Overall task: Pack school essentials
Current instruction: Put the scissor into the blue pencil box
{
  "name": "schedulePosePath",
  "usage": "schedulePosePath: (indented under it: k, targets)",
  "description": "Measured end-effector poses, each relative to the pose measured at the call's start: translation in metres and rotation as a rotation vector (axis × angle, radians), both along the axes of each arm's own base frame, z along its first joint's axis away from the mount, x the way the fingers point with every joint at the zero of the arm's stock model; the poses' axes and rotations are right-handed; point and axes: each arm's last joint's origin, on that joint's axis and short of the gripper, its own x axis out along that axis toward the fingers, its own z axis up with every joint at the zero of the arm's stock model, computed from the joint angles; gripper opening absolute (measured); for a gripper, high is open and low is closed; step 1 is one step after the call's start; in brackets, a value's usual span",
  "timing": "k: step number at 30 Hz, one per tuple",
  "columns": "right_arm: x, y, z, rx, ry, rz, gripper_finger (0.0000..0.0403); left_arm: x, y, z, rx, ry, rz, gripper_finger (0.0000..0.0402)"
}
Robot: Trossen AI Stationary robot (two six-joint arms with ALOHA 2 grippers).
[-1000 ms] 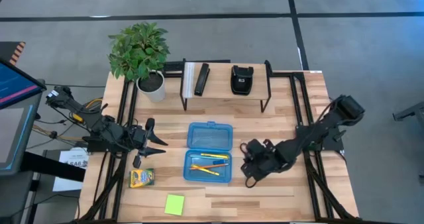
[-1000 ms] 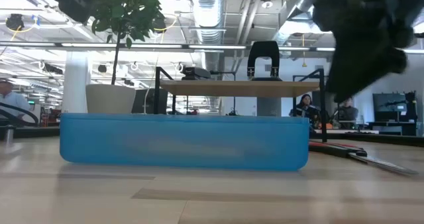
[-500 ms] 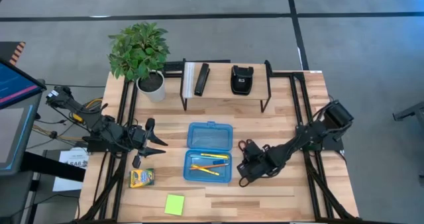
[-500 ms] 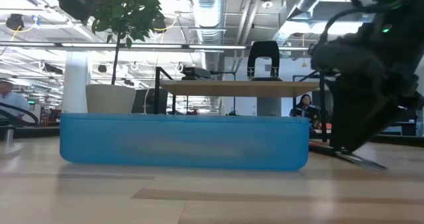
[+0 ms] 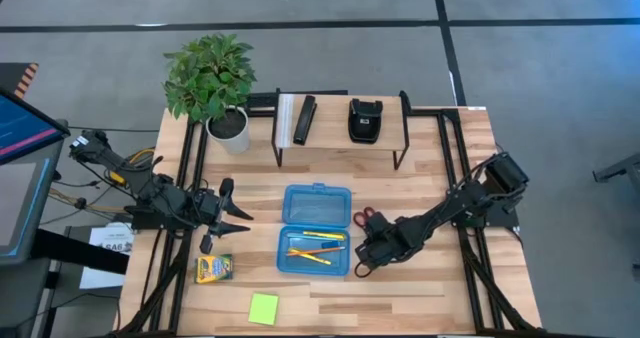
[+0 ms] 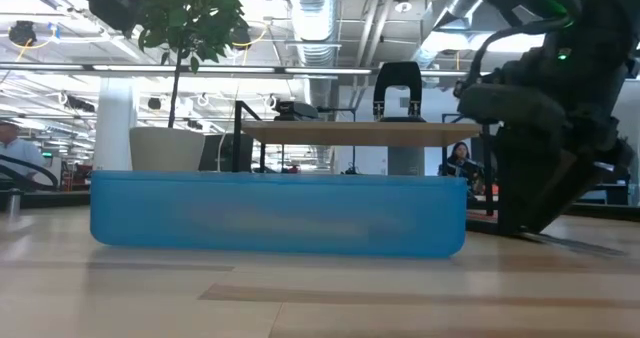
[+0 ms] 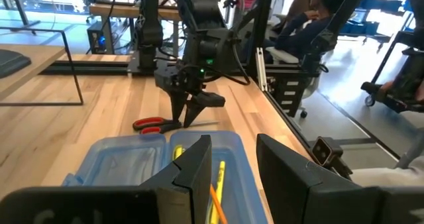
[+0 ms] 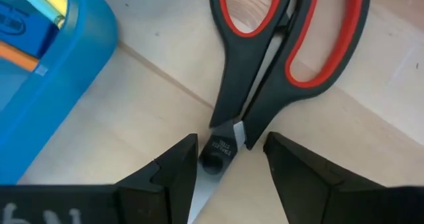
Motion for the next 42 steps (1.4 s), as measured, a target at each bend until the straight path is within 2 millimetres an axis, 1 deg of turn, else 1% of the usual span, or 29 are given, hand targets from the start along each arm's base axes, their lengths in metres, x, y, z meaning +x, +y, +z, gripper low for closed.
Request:
schedulePosePath:
  k: [5,9,18,21,24,28,36,42]
  targets:
    - [0.003,-0.006,-0.003,-0.002,0.011,-0.02,0.02,0.0,0.0,0.0,-0.001,-0.001,0.0,0.0107]
    - [0.005,-0.011,-0.003,-0.012,0.023,-0.017,0.0178,0.0,0.0,0.0,-0.001,-0.001,0.001,0.0107]
    - [0.001,-0.015,-0.002,-0.02,0.069,0.005,0.0081,0.0,0.0,0.0,-0.001,-0.001,0.0,0.0107]
    - [0.002,-0.015,-0.002,-0.019,0.065,-0.001,0.0059,0.0,0.0,0.0,-0.007,0.001,0.001,0.0107]
    - [0.004,-0.014,0.003,-0.024,0.08,-0.002,0.0043,0.0,0.0,0.0,-0.007,0.001,0.001,0.0107]
    - [0.004,-0.015,0.009,-0.049,0.14,-0.001,0.0029,0.0,0.0,0.0,-0.006,0.001,0.001,0.0107]
    - [-0.001,-0.016,0.027,-0.101,0.257,-0.026,0.0024,0.0,0.0,0.0,-0.006,0.001,0.001,0.0107]
    - [0.004,-0.012,0.041,-0.117,0.248,-0.017,0.0013,0.0,0.0,0.0,-0.006,0.001,0.001,0.0107]
